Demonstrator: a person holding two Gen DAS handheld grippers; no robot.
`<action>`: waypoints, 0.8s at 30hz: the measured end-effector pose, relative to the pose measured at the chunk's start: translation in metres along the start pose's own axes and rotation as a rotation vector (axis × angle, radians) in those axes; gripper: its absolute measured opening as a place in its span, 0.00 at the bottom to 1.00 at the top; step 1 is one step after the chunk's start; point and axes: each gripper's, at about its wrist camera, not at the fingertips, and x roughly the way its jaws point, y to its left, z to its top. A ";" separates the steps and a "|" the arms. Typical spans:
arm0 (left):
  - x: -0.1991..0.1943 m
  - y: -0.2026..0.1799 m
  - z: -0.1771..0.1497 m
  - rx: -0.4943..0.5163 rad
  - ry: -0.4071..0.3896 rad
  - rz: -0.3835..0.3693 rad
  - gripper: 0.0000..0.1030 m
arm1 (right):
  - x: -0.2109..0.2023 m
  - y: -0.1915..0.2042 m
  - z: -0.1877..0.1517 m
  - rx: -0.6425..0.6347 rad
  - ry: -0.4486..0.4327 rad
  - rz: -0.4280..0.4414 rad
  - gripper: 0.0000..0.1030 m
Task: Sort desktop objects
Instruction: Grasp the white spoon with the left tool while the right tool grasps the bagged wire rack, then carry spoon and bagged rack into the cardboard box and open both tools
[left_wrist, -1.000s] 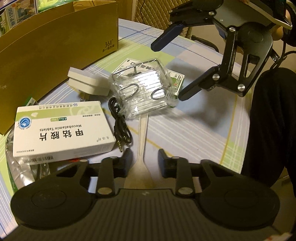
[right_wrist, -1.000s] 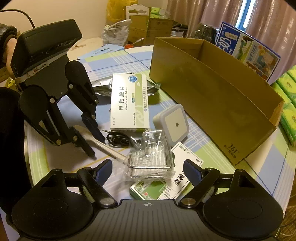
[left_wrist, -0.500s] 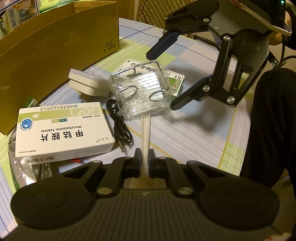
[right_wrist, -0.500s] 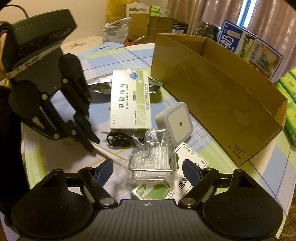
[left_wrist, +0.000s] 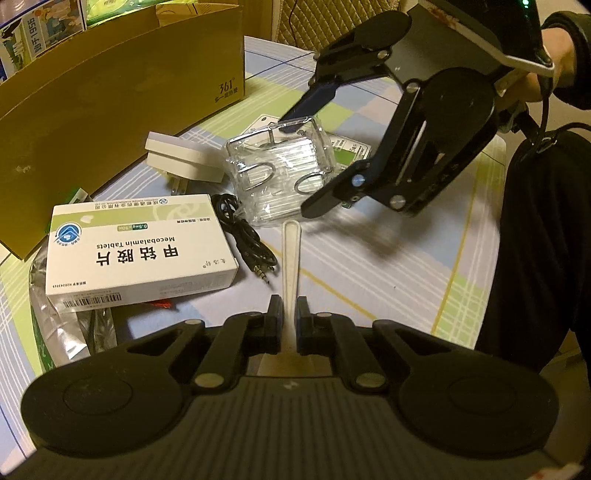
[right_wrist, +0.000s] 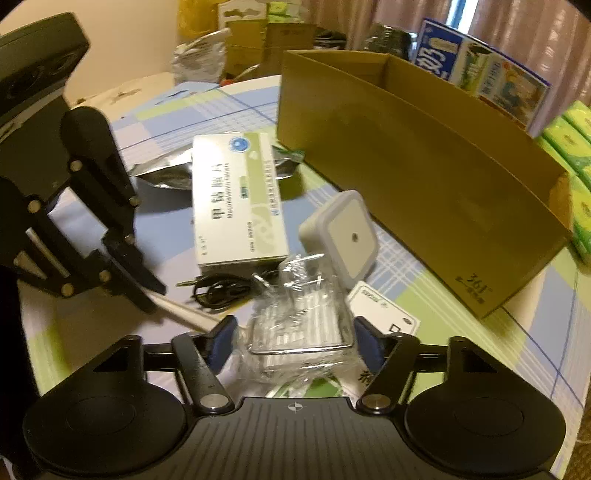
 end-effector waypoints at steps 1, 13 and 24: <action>0.000 0.000 0.000 -0.001 0.000 0.000 0.04 | 0.000 -0.001 0.000 0.007 0.001 -0.006 0.52; -0.010 -0.005 -0.003 -0.014 0.000 0.023 0.04 | -0.032 -0.001 0.002 0.055 -0.034 -0.062 0.50; -0.045 -0.014 0.007 -0.051 -0.052 0.075 0.04 | -0.079 -0.002 -0.001 0.145 -0.072 -0.135 0.50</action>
